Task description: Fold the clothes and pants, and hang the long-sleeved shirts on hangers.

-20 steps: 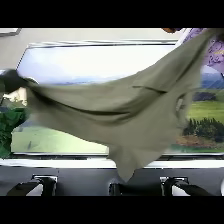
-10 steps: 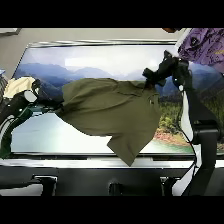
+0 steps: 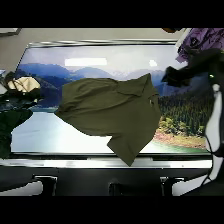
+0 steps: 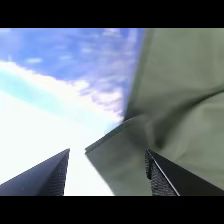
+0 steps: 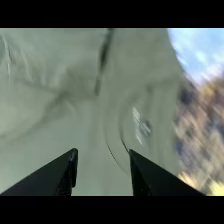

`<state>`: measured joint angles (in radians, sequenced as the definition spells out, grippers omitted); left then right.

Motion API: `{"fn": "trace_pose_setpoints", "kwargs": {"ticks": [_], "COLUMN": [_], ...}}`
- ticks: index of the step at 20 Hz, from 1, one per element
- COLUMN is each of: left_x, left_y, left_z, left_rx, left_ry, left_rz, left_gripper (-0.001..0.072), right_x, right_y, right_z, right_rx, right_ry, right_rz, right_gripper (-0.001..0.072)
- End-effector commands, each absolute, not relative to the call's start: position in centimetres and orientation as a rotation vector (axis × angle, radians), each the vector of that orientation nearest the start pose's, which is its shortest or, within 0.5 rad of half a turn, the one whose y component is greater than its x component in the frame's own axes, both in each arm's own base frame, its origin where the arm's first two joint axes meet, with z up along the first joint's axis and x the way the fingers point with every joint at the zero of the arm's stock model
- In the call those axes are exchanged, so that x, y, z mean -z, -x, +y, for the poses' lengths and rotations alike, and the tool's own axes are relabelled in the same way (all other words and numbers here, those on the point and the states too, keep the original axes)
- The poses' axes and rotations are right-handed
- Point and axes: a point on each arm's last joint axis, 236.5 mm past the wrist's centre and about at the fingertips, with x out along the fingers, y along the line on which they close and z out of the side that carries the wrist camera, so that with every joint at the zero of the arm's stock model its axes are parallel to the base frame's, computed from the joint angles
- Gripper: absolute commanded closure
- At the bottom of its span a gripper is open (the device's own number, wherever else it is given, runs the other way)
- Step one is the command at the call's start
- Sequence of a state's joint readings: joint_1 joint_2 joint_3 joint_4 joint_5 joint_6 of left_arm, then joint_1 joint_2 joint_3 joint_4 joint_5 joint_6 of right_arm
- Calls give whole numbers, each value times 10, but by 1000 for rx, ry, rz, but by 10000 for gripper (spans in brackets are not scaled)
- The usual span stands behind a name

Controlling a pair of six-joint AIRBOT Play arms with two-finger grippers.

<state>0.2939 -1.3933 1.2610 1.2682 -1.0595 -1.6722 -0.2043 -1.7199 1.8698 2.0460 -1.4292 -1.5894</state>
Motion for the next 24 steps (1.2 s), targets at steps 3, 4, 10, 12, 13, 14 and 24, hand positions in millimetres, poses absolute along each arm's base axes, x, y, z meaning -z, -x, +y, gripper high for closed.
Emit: {"fn": "trace_pose_setpoints", "kwargs": {"ticks": [3, 4, 10, 12, 13, 14, 24], "left_x": [-25, -16, 10, 10, 10, 10, 12], "left_y": [-363, -355, -341, -342, -342, -342, -338], "left_z": [96, 92, 81, 82, 82, 82, 79], "left_rx": [-220, -222, -218, -220, -220, -220, -247], "left_ry": [635, 642, 664, 663, 663, 663, 716], "left_rz": [1147, 1171, 1244, 1239, 1239, 1239, 1258], "left_gripper": [165, 165, 169, 169, 169, 169, 167], "right_x": [-51, -29, 74, 89, 93, 95, 115], "right_y": [-385, -361, -260, -250, -249, -250, -268], "right_z": [-19, -8, 47, 56, 57, 56, 70], "right_rx": [-216, -223, -196, -201, -201, -199, -232], "right_ry": [-646, -655, -849, -878, -883, -875, -1021], "right_rz": [1268, 1301, 1454, 1453, 1442, 1426, 1408], "right_gripper": [244, 222, 224, 224, 223, 224, 415]}}
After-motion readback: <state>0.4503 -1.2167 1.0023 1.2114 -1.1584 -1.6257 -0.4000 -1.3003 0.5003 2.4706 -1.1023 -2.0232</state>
